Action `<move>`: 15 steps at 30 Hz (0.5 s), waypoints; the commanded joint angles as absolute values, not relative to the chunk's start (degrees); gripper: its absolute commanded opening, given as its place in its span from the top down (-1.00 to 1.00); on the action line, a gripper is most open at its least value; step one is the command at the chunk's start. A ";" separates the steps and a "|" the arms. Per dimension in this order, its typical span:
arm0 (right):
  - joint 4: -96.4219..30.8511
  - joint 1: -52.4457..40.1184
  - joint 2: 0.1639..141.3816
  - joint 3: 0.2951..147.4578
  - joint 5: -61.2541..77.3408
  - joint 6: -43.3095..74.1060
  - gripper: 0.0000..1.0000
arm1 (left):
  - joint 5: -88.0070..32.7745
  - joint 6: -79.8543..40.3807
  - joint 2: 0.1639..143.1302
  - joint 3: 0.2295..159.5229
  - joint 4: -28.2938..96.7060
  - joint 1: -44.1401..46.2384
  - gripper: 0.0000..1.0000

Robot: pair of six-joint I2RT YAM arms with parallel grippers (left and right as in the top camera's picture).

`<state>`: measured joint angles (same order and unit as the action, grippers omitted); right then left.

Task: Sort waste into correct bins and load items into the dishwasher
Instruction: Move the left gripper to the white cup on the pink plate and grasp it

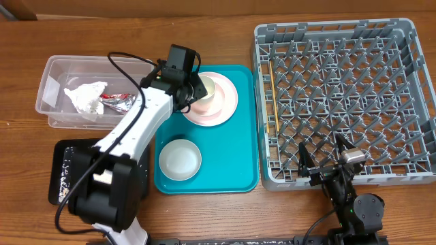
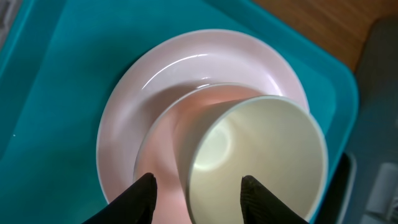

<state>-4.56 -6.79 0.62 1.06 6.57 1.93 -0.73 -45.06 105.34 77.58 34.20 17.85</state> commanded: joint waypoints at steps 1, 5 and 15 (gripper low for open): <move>-4.23 -6.72 0.16 0.47 6.07 2.20 -1.00 | 0.45 -45.45 107.66 77.73 33.54 17.47 0.14; -4.23 -6.72 0.16 0.47 6.07 2.20 -1.00 | 0.08 -45.43 107.57 77.76 32.95 16.91 0.30; -4.23 -6.72 0.16 0.47 6.07 2.17 -1.00 | -4.27 -45.41 107.48 77.78 32.97 16.40 0.65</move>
